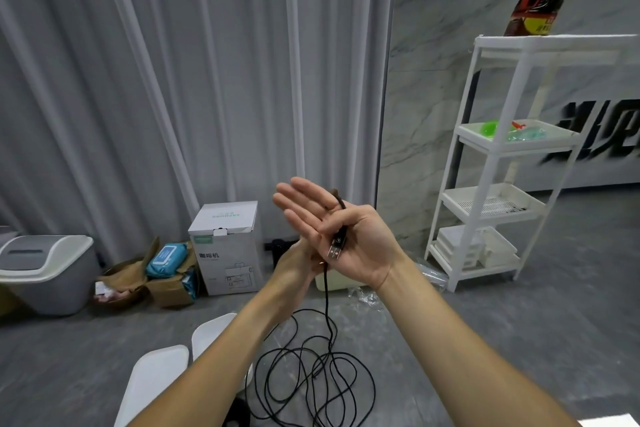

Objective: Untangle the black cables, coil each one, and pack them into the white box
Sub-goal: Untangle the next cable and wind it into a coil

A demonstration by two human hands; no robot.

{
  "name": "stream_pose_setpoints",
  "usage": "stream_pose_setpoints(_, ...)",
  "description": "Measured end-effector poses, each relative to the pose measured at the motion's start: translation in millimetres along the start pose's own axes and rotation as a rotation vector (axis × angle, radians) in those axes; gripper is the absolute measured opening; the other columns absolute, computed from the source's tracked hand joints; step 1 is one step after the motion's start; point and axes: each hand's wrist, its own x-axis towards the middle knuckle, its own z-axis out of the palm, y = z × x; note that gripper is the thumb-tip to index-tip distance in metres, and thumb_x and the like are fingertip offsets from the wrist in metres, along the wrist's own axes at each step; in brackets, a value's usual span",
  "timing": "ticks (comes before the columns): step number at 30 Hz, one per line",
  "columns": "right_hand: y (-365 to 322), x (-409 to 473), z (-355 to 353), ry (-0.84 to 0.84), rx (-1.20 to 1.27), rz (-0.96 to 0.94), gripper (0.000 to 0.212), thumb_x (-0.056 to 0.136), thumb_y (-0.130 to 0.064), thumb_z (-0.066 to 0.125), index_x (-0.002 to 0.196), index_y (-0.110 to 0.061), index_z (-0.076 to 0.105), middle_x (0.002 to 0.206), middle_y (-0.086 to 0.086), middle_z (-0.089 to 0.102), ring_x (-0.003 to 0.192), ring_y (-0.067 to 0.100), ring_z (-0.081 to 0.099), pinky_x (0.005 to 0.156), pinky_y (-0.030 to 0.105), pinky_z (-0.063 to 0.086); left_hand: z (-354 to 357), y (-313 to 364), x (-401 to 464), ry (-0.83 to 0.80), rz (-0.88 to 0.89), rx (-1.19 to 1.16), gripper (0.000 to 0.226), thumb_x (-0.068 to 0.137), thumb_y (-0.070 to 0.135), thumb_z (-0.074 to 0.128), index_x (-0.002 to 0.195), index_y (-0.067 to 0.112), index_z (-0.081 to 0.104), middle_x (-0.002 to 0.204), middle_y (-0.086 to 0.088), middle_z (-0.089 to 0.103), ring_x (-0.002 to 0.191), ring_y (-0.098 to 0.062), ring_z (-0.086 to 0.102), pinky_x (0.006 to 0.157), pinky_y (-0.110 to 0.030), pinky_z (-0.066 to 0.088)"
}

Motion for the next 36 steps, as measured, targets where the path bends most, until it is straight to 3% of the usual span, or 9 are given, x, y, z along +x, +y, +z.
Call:
stream_pose_setpoints(7,-12.0,-1.6,-19.3,0.237,-0.216,-0.117,0.091,0.069,0.028,0.011,0.144,-0.012,0.045,0.140,0.009,0.058,0.132,0.026,0.053,0.114,0.038,0.038,3.4,-20.0,-17.8,-0.090,-0.190,0.484,0.046,0.104,0.040,0.039,0.065,0.029,0.062,0.069,0.001,0.058,0.064,-0.010,0.053,0.070,-0.025,0.045)
stream_pose_setpoints(12,-22.1,-4.6,-38.0,0.310,-0.779,-0.102,0.094,0.069,0.031,0.019,0.151,-0.012,0.035,0.152,-0.002,0.045,0.144,0.009,0.035,0.112,0.024,0.036,-8.3,-13.9,-12.6,-0.031,0.135,0.905,0.036,0.102,0.035,0.040,0.084,0.026,0.070,0.066,0.006,0.059,0.066,-0.002,0.055,0.061,-0.023,0.042)
stream_pose_setpoints(16,-19.3,-7.3,-48.3,0.253,-1.149,0.041,0.089,0.073,0.030,0.022,0.153,-0.010,0.030,0.154,0.000,0.040,0.145,0.010,0.031,0.098,0.007,0.038,-19.1,2.3,-9.5,-0.086,0.312,1.190,0.039,0.090,0.036,0.041,0.058,0.015,0.045,0.054,0.002,0.048,0.057,-0.017,0.046,0.053,-0.035,0.035)
stream_pose_setpoints(19,-19.2,-6.5,-55.2,0.167,-1.374,0.177,0.082,0.082,0.021,0.024,0.153,-0.018,0.028,0.153,-0.005,0.041,0.141,0.011,0.039,0.105,0.016,0.035,-28.3,30.8,-6.6,-0.041,0.313,1.362,0.042,0.083,0.042,0.040,0.050,0.017,0.040,0.049,0.000,0.045,0.054,-0.019,0.044,0.052,-0.031,0.032)
stream_pose_setpoints(22,-22.5,-9.9,-44.3,0.061,-1.403,0.258,0.070,0.092,0.015,0.028,0.145,-0.030,0.041,0.142,-0.009,0.052,0.132,0.010,0.052,0.100,0.013,0.040,-31.3,60.6,-1.0,-0.079,0.275,1.277,0.036,0.074,0.048,0.039,0.045,0.029,0.050,0.047,0.000,0.047,0.052,-0.016,0.044,0.053,-0.031,0.036)
stream_pose_setpoints(25,-27.7,-15.6,-17.5,0.018,-1.394,0.329,0.053,0.088,0.016,0.026,0.108,-0.024,0.055,0.104,-0.010,0.069,0.101,0.005,0.069,0.059,0.007,0.042,-34.1,82.3,11.3,-0.246,0.135,1.062,0.044,0.092,0.041,0.054,0.052,0.023,0.055,0.046,0.006,0.047,0.047,-0.008,0.041,0.052,-0.024,0.032)
stream_pose_setpoints(27,-27.5,-15.2,-7.6,0.005,-1.325,0.345,0.054,0.078,0.018,0.023,0.112,-0.010,0.055,0.098,-0.007,0.074,0.087,0.010,0.072,0.044,0.015,0.028,-38.8,92.1,19.9,-0.354,0.072,0.960,0.043,0.100,0.040,0.054,0.062,0.020,0.055,0.055,0.007,0.049,0.053,-0.008,0.042,0.058,-0.024,0.035)
stream_pose_setpoints(30,-24.0,-9.1,-9.7,-0.016,-1.057,0.321,0.064,0.068,0.021,0.022,0.125,0.008,0.050,0.102,0.011,0.073,0.074,0.029,0.071,0.047,0.024,0.032,-45.2,98.4,28.8,-0.347,0.072,0.835,0.038,0.099,0.039,0.055,0.071,0.014,0.058,0.062,0.000,0.048,0.057,-0.009,0.043,0.060,-0.022,0.037)
stream_pose_setpoints(36,-22.7,-2.2,-7.8,-0.089,-0.670,0.267,0.061,0.059,-0.005,0.035,0.109,0.002,0.070,0.073,0.019,0.065,0.032,0.011,0.034,0.043,0.027,0.013,-44.7,103.9,34.4,-0.267,0.101,0.602,0.026,0.091,0.035,0.064,0.082,0.011,0.066,0.065,0.002,0.053,0.062,-0.007,0.048,0.062,-0.020,0.041)
